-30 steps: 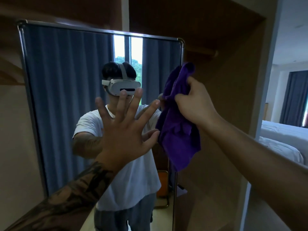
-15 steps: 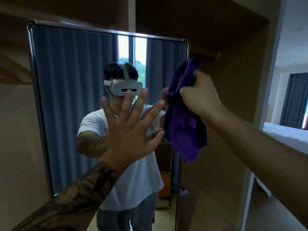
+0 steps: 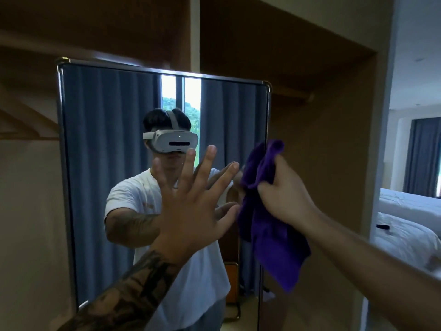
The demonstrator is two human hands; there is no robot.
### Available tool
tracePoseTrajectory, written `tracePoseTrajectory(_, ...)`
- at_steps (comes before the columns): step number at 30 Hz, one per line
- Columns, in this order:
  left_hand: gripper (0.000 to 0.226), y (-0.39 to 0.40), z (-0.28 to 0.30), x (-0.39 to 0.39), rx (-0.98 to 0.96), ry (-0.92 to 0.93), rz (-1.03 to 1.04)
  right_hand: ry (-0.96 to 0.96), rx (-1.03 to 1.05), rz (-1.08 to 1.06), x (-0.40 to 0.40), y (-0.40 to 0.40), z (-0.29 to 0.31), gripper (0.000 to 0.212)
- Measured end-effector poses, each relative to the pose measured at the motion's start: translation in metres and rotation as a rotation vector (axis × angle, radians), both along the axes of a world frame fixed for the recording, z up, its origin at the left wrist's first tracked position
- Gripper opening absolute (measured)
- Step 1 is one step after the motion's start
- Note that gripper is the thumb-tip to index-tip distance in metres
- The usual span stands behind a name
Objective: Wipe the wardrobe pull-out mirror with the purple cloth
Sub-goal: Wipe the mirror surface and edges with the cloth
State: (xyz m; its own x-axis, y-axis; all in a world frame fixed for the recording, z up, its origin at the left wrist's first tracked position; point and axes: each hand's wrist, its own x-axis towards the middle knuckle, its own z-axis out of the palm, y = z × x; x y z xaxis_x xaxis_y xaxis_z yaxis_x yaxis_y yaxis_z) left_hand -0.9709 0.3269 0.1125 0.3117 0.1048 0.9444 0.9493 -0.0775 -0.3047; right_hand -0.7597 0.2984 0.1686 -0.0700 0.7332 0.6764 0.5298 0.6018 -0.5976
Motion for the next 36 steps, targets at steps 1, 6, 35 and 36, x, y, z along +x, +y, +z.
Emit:
tracePoseTrajectory(1,0.081,0.001,0.000,0.000,0.002,0.000,-0.007,-0.012,0.025,-0.006,0.001,0.000,0.018,0.030)
tracePoseTrajectory(6,0.080,-0.001,0.001,0.001,0.013,-0.009,-0.015,0.029,0.042,-0.003,-0.004,-0.001,0.032,0.030)
tracePoseTrajectory(35,0.065,-0.012,0.018,-0.005,0.011,0.022,-0.007,-0.012,0.067,-0.084,-0.007,-0.005,0.090,0.051)
tracePoseTrajectory(36,0.058,-0.013,0.023,-0.007,0.022,0.030,-0.018,-0.009,0.081,-0.099,-0.009,-0.003,0.106,0.058)
